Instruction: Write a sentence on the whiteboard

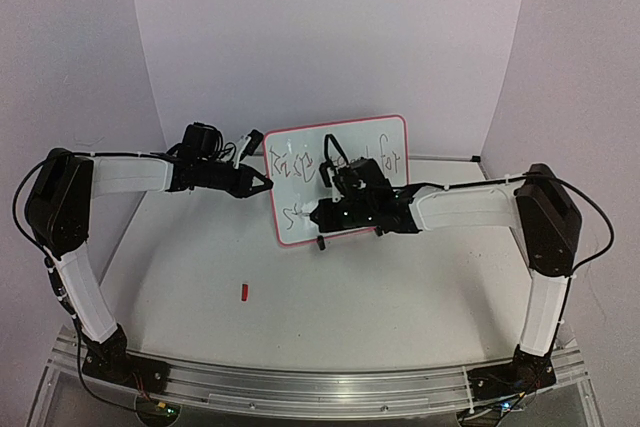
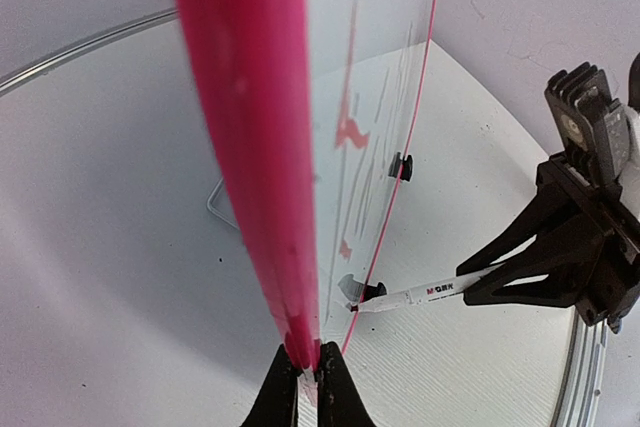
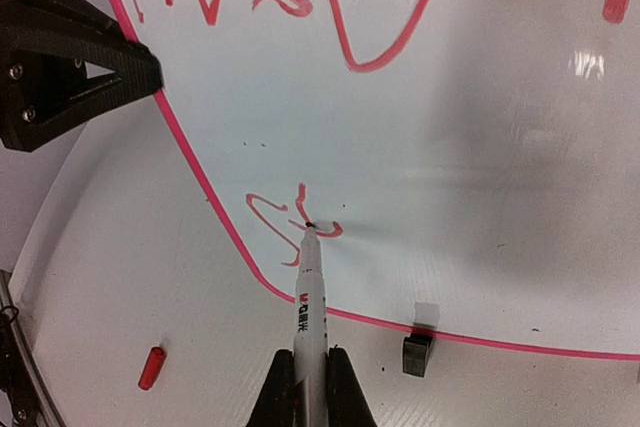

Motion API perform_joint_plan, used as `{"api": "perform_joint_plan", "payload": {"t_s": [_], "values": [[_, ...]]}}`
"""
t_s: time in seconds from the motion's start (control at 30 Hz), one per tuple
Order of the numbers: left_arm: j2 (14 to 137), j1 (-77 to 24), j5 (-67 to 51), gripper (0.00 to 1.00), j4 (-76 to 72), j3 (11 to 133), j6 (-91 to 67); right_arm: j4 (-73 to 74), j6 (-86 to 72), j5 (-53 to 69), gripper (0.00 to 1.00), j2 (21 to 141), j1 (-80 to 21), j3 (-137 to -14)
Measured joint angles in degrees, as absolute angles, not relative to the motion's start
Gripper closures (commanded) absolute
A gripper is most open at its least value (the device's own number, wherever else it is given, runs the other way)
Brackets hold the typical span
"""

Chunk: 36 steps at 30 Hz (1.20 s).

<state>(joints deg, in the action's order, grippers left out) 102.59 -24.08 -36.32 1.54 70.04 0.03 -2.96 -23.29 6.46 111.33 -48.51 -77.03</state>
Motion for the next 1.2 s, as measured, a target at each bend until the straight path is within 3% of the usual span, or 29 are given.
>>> {"api": "perform_joint_plan", "payload": {"t_s": [1.0,1.2], "values": [[102.59,-24.1,-36.34,1.0,1.54,70.04,0.05,-2.24,-23.86,7.31,1.0,112.2,-48.51,-75.2],[102.59,-24.1,-36.34,1.0,1.54,70.04,0.05,-1.93,-22.57,6.39,1.0,107.92,-48.4,-72.97]]}}
